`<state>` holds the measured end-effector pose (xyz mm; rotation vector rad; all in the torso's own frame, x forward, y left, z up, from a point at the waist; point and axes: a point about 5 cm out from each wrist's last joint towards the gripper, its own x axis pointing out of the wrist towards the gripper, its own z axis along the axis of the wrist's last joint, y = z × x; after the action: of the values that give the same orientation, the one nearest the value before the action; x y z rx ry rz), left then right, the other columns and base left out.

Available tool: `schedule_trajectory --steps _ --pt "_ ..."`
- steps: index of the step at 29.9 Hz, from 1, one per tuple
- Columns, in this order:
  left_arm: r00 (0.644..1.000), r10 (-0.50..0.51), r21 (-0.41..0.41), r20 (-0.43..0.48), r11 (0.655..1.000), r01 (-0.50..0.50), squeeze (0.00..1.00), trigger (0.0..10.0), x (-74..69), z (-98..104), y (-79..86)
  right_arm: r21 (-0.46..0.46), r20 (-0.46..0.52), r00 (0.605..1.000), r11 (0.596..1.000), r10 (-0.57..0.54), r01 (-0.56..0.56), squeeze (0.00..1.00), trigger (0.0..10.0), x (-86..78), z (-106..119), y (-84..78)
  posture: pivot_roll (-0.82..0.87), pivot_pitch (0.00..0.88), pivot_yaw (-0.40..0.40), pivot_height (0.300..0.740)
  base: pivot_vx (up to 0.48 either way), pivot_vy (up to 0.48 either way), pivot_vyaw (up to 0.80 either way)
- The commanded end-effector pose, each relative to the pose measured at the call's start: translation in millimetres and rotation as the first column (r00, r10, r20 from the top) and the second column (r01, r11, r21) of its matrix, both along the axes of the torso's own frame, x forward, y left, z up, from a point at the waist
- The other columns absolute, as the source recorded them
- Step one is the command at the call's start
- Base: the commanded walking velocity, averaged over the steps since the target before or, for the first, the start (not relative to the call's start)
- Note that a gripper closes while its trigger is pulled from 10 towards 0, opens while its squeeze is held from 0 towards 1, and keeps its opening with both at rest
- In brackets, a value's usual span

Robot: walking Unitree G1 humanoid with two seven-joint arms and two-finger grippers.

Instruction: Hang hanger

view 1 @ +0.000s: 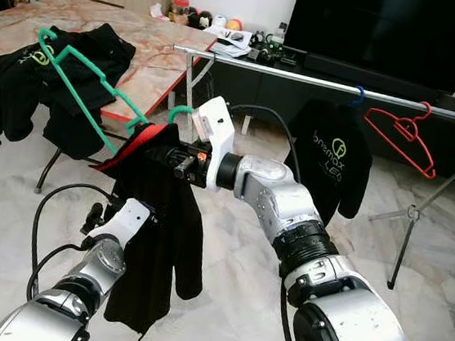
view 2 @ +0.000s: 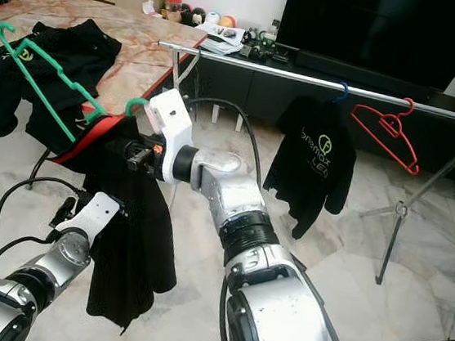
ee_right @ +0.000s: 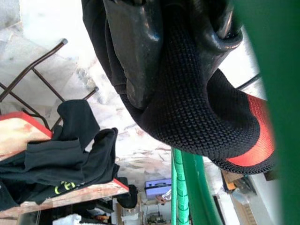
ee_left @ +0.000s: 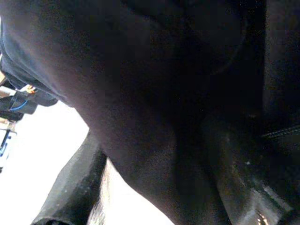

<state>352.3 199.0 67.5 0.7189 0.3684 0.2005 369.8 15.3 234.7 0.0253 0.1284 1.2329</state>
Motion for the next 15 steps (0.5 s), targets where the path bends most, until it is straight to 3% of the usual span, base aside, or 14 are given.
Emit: schedule_trajectory --steps 1,9,15 --pt "1.000 -0.010 -0.016 0.000 1.000 0.010 0.00 0.0 0.5 -0.2 -2.7 0.017 0.041 0.999 1.000 0.001 -0.002 0.00 10.0 0.1 10.9 -1.4 0.10 0.000 -0.090 0.740 0.000 0.000 0.00" --pt "0.999 -0.048 -0.089 -0.003 0.995 0.047 0.00 0.0 -2.4 -5.5 -7.8 -0.042 0.011 0.998 0.997 -0.067 0.067 0.00 10.0 5.5 -9.8 -23.0 0.09 0.000 -0.086 0.740 0.000 0.000 0.00" --pt "0.998 -0.055 -0.101 -0.011 0.994 0.053 0.00 0.0 -3.6 -7.6 -8.7 -0.049 0.004 0.997 0.996 -0.075 0.076 0.00 10.0 5.9 -13.3 -27.1 0.09 0.000 -0.082 0.740 0.000 0.000 0.00"
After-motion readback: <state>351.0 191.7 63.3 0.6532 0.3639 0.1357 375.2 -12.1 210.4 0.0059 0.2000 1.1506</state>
